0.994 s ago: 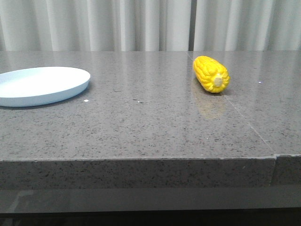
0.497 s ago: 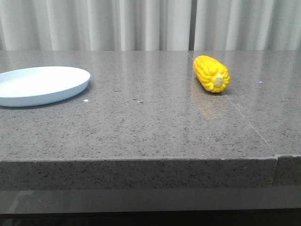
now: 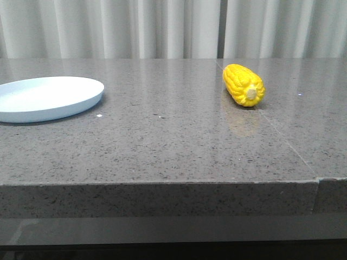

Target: Place corn on plate with both arms

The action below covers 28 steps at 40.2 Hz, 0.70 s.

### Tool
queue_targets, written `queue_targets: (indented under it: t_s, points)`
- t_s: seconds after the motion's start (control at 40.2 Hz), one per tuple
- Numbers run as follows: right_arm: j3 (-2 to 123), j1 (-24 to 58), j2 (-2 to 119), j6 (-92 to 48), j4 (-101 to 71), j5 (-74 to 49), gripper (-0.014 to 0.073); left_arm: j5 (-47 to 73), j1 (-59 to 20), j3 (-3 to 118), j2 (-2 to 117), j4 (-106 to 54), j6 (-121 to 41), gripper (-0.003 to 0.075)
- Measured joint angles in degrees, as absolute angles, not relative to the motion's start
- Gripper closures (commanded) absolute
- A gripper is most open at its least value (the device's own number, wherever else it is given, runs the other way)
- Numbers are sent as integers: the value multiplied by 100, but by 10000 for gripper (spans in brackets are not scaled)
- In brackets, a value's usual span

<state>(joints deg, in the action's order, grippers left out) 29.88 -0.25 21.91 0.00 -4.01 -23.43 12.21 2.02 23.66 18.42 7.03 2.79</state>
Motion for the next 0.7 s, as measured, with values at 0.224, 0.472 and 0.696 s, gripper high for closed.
queue_targets:
  t_s: [0.224, 0.472, 0.696]
  points:
    - [2998, -25, 2242, 0, -460, -2359, 463, 1251, 202, 2366, 1898, 703, 279, 616]
    - [2998, -25, 2242, 0, -482, -2440, -70, 1251, 202, 2366, 1898, 716, 279, 79]
    - [2998, -25, 2242, 0, -482, -2453, -59, 1251, 202, 2366, 1898, 716, 279, 49]
